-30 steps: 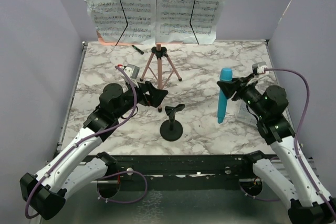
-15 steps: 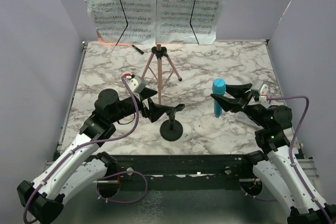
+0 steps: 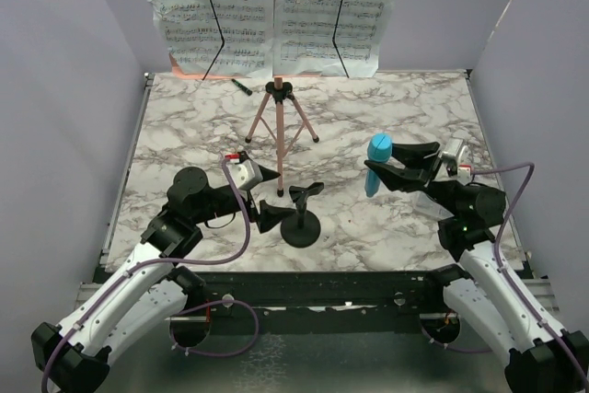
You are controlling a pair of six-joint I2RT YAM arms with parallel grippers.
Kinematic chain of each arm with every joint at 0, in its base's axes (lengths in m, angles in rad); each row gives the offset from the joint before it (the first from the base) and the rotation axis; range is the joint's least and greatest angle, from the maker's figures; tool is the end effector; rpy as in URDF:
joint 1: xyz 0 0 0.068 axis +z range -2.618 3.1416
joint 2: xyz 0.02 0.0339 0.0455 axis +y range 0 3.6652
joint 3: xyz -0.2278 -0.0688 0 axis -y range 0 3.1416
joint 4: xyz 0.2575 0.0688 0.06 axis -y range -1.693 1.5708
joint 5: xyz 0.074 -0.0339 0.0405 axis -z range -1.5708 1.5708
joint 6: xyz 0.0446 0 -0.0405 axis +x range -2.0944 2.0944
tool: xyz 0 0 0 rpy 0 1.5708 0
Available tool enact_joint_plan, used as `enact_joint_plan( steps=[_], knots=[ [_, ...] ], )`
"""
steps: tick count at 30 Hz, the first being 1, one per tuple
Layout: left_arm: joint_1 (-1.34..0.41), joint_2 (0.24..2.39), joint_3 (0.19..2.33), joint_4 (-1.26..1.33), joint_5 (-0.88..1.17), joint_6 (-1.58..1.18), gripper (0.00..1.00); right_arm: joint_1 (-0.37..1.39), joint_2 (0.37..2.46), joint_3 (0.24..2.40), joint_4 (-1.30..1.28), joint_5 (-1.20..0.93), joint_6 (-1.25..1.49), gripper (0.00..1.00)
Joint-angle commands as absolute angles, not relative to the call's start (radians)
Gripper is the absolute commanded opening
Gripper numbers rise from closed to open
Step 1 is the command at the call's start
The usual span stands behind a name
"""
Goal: Set up the instrument practice props
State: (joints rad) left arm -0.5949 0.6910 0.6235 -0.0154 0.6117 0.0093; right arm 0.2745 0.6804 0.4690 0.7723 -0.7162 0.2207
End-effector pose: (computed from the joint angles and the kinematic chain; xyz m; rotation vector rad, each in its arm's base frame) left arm 0.1642 -0.1420 0.2920 0.9532 1.4394 -0.9416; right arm 0.1831 0.0820 0.3187 -0.6959 0.9706 0.7973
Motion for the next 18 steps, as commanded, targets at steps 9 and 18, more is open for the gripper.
enact_joint_plan(
  steps=[9,18],
  knots=[
    [-0.597,0.659,0.499,0.246,0.682,0.027,0.99,0.302,0.912,0.477,1.154,-0.732,0.419,0.01],
    [-0.616,0.719,0.479,0.305,0.674,0.055,0.91,0.443,1.003,0.493,1.208,-0.611,0.351,0.01]
  ],
)
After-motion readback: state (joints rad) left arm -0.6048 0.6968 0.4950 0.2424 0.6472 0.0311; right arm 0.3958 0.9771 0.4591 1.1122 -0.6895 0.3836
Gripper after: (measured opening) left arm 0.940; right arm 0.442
